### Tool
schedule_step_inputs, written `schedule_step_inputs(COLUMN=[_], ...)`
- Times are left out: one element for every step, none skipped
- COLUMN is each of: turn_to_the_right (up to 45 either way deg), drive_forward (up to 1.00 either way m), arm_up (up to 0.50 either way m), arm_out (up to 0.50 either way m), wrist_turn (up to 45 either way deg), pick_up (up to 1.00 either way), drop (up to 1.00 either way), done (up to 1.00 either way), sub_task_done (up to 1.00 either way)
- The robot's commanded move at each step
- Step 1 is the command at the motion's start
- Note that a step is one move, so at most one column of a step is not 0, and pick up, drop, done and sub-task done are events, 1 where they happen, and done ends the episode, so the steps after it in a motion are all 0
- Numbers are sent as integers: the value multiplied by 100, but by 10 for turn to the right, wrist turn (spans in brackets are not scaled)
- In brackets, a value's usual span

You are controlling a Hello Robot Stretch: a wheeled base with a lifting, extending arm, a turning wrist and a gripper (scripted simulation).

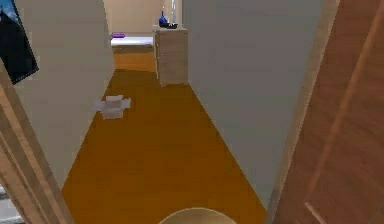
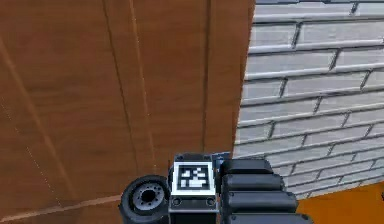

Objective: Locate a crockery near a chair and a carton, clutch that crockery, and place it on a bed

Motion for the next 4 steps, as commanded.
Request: schedule_step_inputs(turn_to_the_right=[-60,0,-60,0], drive_forward=[0,30,0,100], arm_up=[0,0,0,0], arm_out=[0,0,0,0], wrist_turn=[0,0,0,0], pick_up=[0,0,0,0], drop=[0,0,0,0], done=[0,0,0,0], sub_task_done=[0,0,0,0])
